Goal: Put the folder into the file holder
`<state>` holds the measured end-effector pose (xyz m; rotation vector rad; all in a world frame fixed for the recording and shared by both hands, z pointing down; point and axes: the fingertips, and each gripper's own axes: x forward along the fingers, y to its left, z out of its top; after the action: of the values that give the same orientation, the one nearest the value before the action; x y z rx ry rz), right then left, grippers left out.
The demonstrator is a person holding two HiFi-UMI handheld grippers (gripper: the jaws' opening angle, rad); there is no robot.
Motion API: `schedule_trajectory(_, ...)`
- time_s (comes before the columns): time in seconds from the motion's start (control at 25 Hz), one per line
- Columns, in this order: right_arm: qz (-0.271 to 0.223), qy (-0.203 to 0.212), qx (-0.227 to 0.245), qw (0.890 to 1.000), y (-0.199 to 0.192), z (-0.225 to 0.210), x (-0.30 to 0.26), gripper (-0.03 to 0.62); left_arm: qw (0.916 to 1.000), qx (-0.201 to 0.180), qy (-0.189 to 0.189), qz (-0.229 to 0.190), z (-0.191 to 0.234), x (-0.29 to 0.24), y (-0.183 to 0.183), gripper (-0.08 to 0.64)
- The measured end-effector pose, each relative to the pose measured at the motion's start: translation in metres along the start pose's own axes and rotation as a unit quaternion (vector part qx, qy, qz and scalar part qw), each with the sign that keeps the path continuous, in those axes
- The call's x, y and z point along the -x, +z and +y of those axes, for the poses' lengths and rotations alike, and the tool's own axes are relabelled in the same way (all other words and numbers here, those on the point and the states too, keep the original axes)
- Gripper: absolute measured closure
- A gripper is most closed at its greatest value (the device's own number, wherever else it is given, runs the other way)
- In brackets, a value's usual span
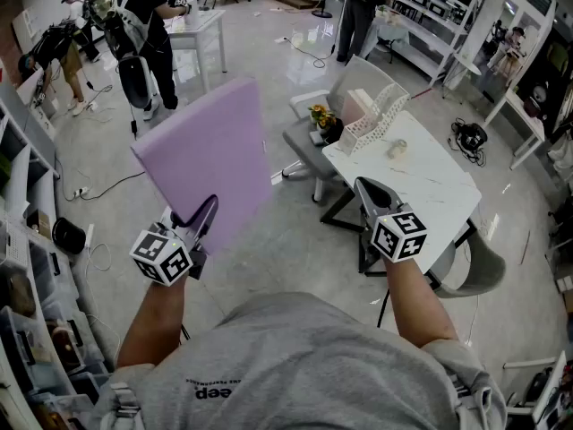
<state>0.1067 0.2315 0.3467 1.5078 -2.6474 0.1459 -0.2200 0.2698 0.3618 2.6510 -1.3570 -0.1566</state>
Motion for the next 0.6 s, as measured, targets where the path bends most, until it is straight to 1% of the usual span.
schedule_trajectory(0.28,-0.001,0.01,-0.002,1.0,0.002,-0.015,-0.003,0.595,1.0,-0.004,0.006,-0.002,-0.008,-0.013,0.001,0.36)
schedule_trajectory(0.44,0.001,0.022,-0.006,1.0,0.001,-0.022,-0.004,0.595,0.9999,-0.008,0.014,-0.002,-0.015,-0.017,0.002,0.36)
schedule_trajectory(0.6,0.006,0.025,-0.003,1.0,0.001,-0.032,-0.003,0.595,0.9996,-0.01,0.025,-0.004,-0.026,-0.02,0.002,0.36)
